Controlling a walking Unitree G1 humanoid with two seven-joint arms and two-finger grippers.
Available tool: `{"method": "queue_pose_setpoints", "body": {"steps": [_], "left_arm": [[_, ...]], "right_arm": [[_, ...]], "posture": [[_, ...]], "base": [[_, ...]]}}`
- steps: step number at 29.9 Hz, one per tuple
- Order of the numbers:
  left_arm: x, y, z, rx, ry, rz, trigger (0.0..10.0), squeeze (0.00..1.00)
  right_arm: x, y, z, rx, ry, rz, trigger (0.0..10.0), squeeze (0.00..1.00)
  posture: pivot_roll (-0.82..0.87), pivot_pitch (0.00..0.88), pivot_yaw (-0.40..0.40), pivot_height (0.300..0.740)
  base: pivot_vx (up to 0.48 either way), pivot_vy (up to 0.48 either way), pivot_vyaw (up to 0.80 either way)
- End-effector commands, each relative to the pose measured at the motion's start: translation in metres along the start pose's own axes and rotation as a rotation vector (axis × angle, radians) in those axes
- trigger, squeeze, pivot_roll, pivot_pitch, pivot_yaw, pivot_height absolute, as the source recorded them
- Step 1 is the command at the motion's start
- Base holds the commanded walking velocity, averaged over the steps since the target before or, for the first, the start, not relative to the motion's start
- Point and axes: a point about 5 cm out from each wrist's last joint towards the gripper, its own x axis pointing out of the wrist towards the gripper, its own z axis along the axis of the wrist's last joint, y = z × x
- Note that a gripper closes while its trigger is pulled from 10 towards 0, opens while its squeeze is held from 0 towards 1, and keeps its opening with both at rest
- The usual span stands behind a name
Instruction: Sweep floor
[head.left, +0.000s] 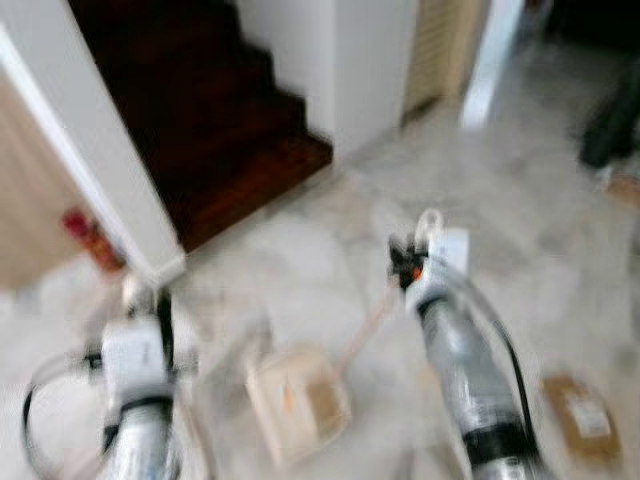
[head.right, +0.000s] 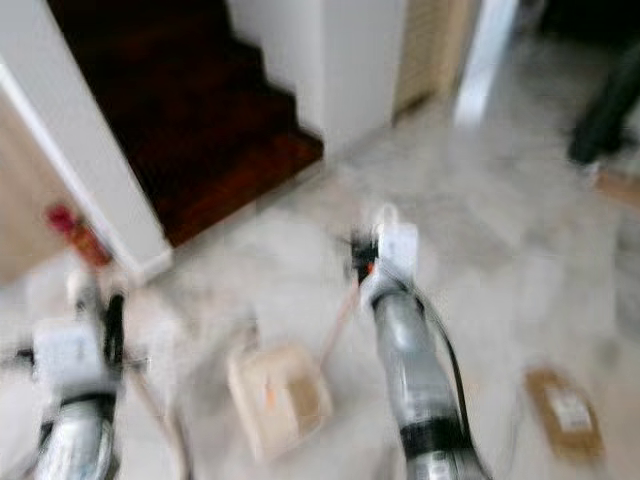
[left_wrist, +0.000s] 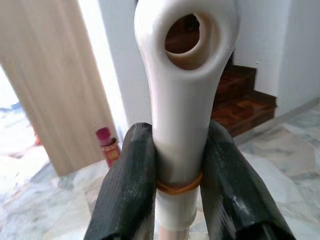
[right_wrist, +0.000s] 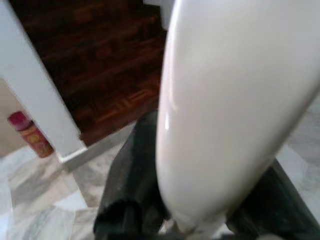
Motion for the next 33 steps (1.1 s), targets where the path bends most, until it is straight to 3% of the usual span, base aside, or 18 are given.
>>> {"method": "queue_pose_setpoints", "body": {"steps": [1, 6, 23, 33], "left_arm": [[0.0022, 0.0038, 0.0083, 0.015, -0.041, 0.006, 10.0, 0.0], [0.0022, 0.0039, 0.0084, 0.016, -0.04, 0.003, 10.0, 0.0], [0.0021, 0.0037, 0.0086, 0.019, -0.039, 0.001, 10.0, 0.0], [0.0023, 0.0034, 0.0081, 0.019, -0.037, 0.0, 10.0, 0.0]], "right_arm": [[0.0037, 0.0094, 0.0155, 0.011, -0.065, 0.03, 10.0, 0.0], [0.0034, 0.01, 0.0155, 0.013, -0.067, 0.031, 10.0, 0.0], [0.0032, 0.0113, 0.0157, 0.016, -0.069, 0.037, 10.0, 0.0], [0.0037, 0.0119, 0.0155, 0.021, -0.065, 0.041, 10.0, 0.0]], "posture": [[-0.14, 0.043, 0.022, 0.74], [-0.14, 0.046, 0.026, 0.74], [-0.14, 0.049, 0.027, 0.74], [-0.14, 0.05, 0.025, 0.74]], "base": [[0.0, 0.394, 0.0], [0.0, 0.394, 0.0], [0.0, 0.39, 0.78], [0.0, 0.386, 0.0]]}}
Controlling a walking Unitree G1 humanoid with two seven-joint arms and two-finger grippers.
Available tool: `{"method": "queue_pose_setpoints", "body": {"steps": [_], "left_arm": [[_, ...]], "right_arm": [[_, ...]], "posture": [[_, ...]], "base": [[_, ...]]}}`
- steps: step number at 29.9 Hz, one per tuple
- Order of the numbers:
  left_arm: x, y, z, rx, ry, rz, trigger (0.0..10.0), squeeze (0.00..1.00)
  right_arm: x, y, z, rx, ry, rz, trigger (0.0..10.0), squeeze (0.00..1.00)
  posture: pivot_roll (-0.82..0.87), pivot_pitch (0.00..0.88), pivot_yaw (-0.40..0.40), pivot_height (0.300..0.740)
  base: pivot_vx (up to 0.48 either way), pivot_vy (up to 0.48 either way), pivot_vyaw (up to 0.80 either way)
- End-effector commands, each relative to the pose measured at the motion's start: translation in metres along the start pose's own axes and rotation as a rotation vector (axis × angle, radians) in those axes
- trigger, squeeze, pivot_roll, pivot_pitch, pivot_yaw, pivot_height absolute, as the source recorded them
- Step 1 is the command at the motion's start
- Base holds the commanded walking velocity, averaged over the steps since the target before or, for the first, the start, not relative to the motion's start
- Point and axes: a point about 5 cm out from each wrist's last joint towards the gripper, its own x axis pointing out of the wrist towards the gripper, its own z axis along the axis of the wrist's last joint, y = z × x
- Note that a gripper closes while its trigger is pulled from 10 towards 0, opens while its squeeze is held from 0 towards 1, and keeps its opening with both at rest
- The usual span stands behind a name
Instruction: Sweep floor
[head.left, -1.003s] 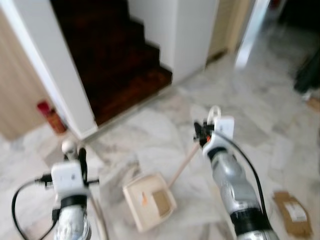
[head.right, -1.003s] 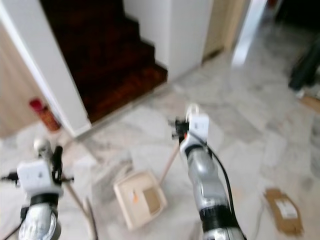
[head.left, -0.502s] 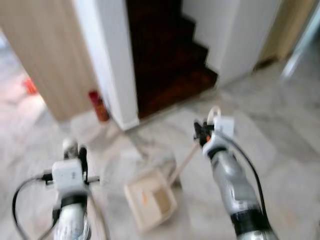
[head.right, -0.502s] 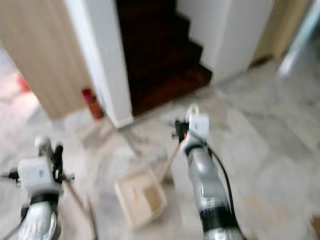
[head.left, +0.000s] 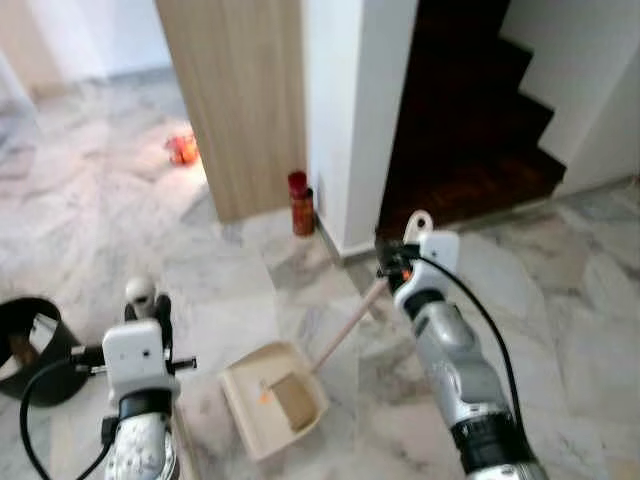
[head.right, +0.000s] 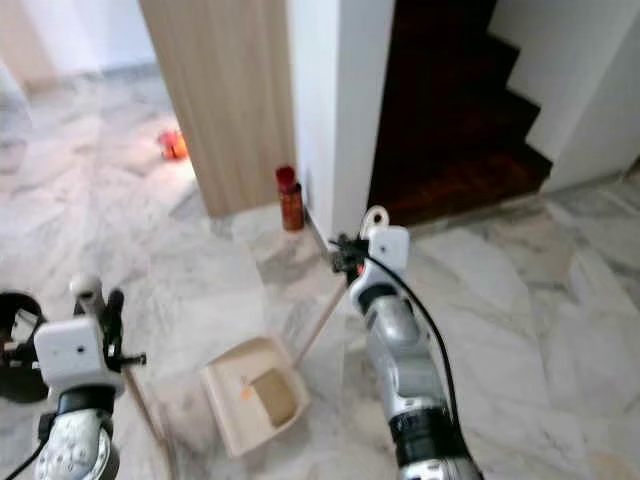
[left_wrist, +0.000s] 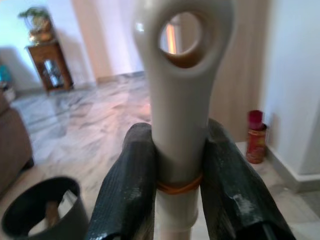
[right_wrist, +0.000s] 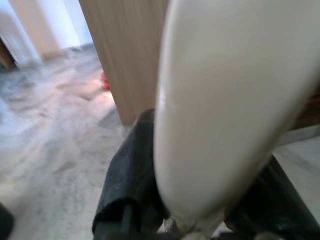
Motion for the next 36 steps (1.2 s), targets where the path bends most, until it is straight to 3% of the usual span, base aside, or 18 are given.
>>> {"method": "queue_pose_setpoints", "body": {"steps": [1, 6, 15, 36], "left_arm": [[0.0029, 0.001, 0.0096, 0.012, -0.048, 0.004, 10.0, 0.0], [0.003, 0.0007, 0.0098, 0.013, -0.048, 0.003, 10.0, 0.0], [0.003, 0.0008, 0.0095, 0.012, -0.046, 0.002, 10.0, 0.0], [0.0029, -0.0006, 0.0092, 0.012, -0.044, -0.002, 10.0, 0.0]], "right_arm": [[0.0037, 0.0075, 0.0145, 0.015, -0.06, 0.031, 10.0, 0.0], [0.0038, 0.0079, 0.0145, 0.014, -0.06, 0.035, 10.0, 0.0], [0.0042, 0.0106, 0.0149, 0.012, -0.061, 0.045, 10.0, 0.0], [0.005, 0.0122, 0.0146, 0.024, -0.06, 0.059, 10.0, 0.0]], "posture": [[-0.14, 0.05, 0.025, 0.74], [-0.14, 0.05, 0.025, 0.74], [-0.13, 0.048, 0.026, 0.74], [-0.14, 0.045, 0.025, 0.74]], "base": [[0.0, 0.386, 0.0], [0.0, 0.385, 0.0], [0.0, 0.383, 0.73], [0.0, 0.373, 0.19]]}}
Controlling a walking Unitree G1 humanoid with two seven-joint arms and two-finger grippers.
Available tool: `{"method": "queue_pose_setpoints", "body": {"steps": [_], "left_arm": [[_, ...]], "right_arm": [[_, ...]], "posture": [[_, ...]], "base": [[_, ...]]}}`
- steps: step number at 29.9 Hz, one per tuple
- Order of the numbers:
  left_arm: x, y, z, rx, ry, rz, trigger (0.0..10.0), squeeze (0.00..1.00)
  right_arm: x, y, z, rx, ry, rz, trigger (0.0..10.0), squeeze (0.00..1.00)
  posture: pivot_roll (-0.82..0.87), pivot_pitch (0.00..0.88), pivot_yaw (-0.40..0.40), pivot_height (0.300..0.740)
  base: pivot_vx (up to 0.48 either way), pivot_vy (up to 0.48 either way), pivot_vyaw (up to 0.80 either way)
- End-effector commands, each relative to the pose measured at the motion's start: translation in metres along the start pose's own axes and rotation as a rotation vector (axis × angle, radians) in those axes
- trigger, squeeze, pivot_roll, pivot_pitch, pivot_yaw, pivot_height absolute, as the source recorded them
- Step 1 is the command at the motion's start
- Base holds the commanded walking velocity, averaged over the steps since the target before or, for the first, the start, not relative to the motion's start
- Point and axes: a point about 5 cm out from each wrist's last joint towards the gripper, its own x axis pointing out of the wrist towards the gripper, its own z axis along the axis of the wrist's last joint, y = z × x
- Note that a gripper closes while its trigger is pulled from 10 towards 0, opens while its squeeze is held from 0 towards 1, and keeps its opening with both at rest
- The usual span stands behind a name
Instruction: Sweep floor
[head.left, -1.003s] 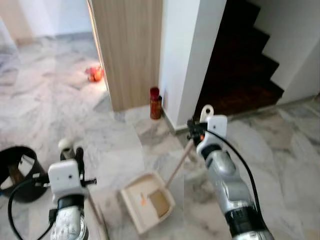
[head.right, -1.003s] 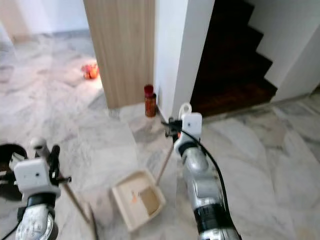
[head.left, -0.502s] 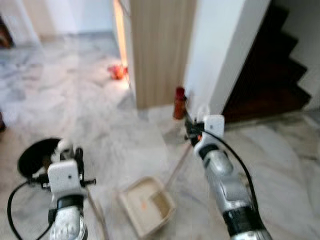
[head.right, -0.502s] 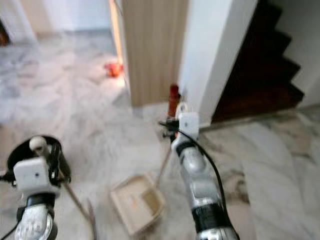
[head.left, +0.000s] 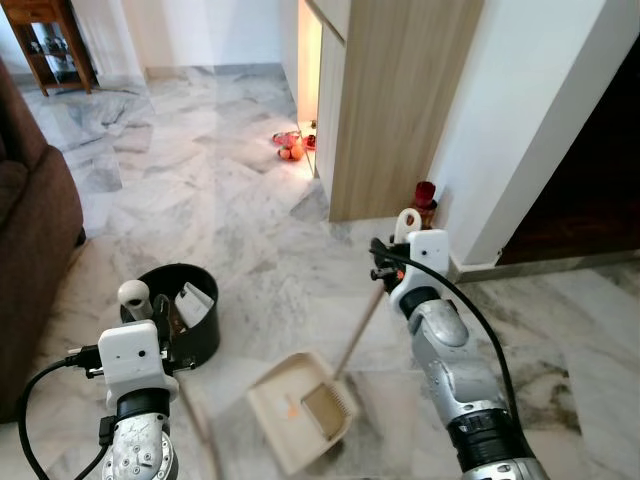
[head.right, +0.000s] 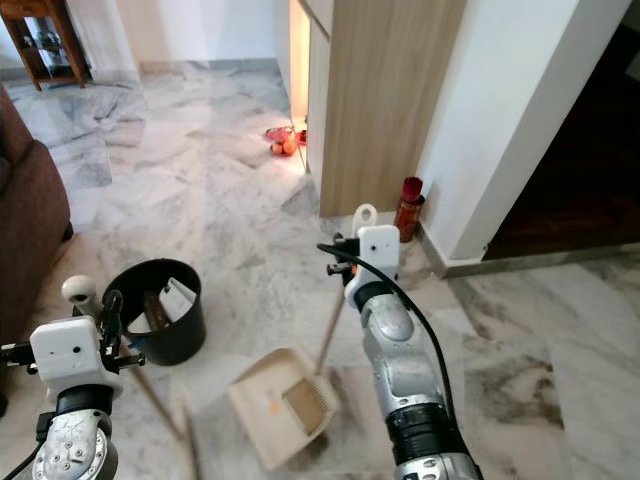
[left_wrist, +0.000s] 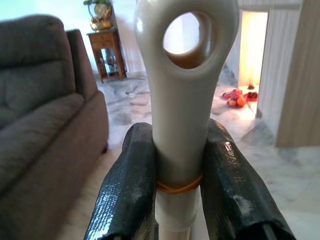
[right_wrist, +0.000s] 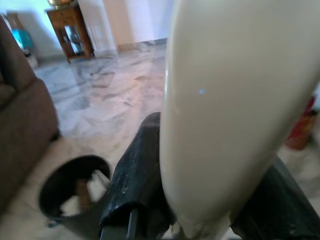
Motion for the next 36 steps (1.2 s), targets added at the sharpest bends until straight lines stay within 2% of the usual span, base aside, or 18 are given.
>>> {"method": "queue_pose_setpoints", "body": {"steps": [1, 24, 36], "left_arm": [[0.0016, -0.0008, 0.0095, -0.001, -0.048, 0.001, 10.0, 0.0], [0.0017, -0.0008, 0.0096, -0.001, -0.045, -0.003, 10.0, 0.0], [0.0017, -0.0016, 0.0099, 0.007, -0.051, -0.007, 10.0, 0.0]], "right_arm": [[0.0003, -0.0032, 0.01, 0.018, -0.048, -0.007, 10.0, 0.0], [0.0006, -0.0004, 0.0087, 0.016, -0.04, 0.011, 10.0, 0.0], [0.002, -0.0007, 0.0125, 0.016, -0.056, 0.007, 10.0, 0.0]], "posture": [[-0.14, 0.045, 0.025, 0.74], [-0.13, 0.053, 0.026, 0.74], [-0.13, 0.056, 0.027, 0.74]], "base": [[0.0, 0.371, 0.0], [0.0, 0.364, 0.0], [0.0, 0.0, 0.0]]}}
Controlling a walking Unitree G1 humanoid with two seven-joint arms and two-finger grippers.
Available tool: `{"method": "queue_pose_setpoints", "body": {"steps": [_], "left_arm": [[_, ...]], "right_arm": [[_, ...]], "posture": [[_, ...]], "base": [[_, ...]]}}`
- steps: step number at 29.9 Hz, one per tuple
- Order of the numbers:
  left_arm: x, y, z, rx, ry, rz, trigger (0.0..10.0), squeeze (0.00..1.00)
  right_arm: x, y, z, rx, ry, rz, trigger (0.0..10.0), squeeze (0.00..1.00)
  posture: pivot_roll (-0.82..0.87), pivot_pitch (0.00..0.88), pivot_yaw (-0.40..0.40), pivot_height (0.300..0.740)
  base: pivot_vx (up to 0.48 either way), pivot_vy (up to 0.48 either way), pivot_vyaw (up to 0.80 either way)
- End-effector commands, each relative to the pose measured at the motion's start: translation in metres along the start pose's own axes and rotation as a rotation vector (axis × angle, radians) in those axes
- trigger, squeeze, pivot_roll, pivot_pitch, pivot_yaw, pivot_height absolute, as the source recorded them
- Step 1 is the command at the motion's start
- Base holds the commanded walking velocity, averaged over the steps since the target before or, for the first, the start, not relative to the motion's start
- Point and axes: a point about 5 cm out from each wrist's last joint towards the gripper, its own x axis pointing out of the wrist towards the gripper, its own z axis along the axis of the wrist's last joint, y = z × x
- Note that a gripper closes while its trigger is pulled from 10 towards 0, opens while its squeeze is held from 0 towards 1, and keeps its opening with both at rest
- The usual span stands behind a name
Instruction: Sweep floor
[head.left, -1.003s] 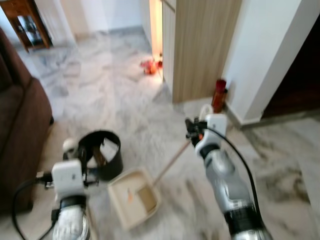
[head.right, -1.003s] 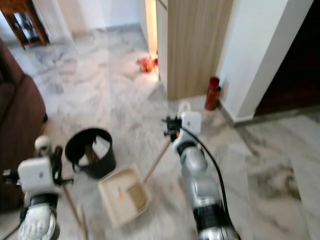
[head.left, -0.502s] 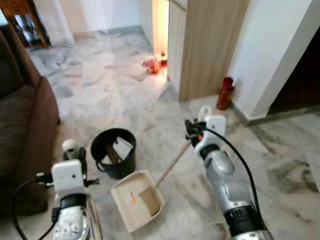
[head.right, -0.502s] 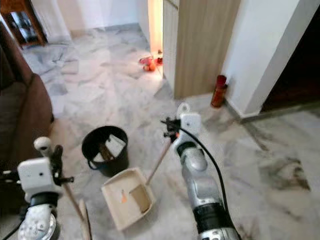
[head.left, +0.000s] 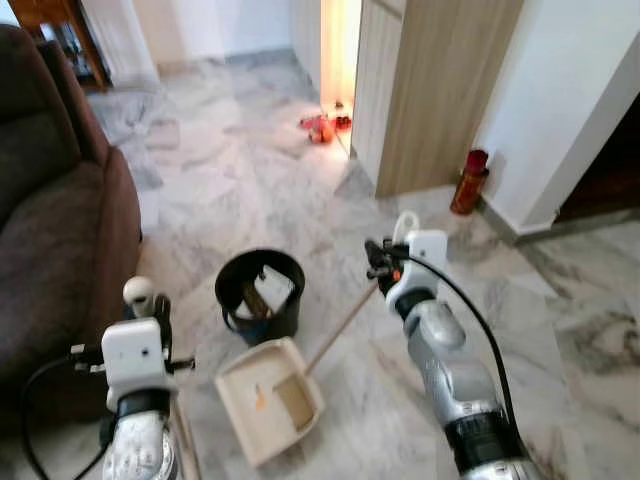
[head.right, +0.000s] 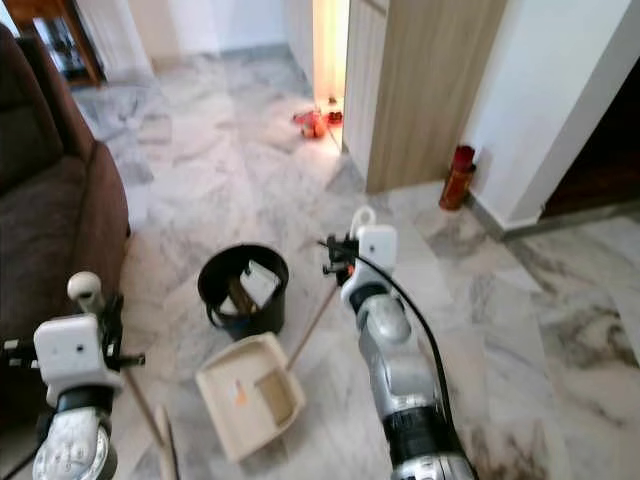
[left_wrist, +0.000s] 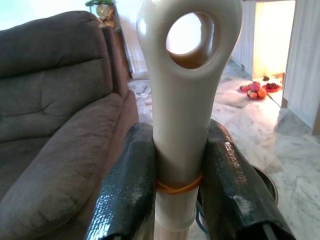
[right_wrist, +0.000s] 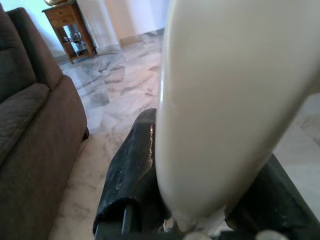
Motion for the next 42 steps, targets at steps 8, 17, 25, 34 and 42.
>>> {"method": "queue_pose_setpoints", "body": {"steps": [8, 17, 25, 34, 42], "left_arm": [[0.002, 0.0, 0.009, 0.005, -0.049, -0.002, 10.0, 0.0], [0.002, 0.0, 0.009, 0.005, -0.047, -0.004, 10.0, 0.0], [0.002, 0.0, 0.008, 0.006, -0.046, -0.008, 10.0, 0.0], [0.003, 0.001, 0.008, 0.005, -0.046, -0.005, 10.0, 0.0], [0.003, 0.001, 0.009, 0.007, -0.051, -0.005, 10.0, 0.0]], "right_arm": [[0.003, 0.005, 0.023, -0.013, -0.078, 0.037, 10.0, 0.0], [0.003, 0.008, 0.047, -0.037, -0.093, 0.083, 10.0, 0.0], [0.0, 0.017, 0.081, -0.097, -0.061, 0.19, 10.0, 0.0], [0.001, 0.026, 0.116, -0.025, -0.111, 0.221, 10.0, 0.0], [0.002, 0.024, 0.147, 0.092, -0.285, 0.097, 10.0, 0.0]], "posture": [[-0.13, 0.059, 0.029, 0.74], [-0.13, 0.063, 0.031, 0.74], [-0.14, 0.065, 0.034, 0.74], [-0.14, 0.065, 0.035, 0.74], [-0.14, 0.063, 0.037, 0.74]], "base": [[0.0, 0.0, 0.0], [0.0, 0.0, 0.0], [0.0, 0.0, 0.0], [0.0, 0.0, 0.0], [0.0, 0.0, 0.0]]}}
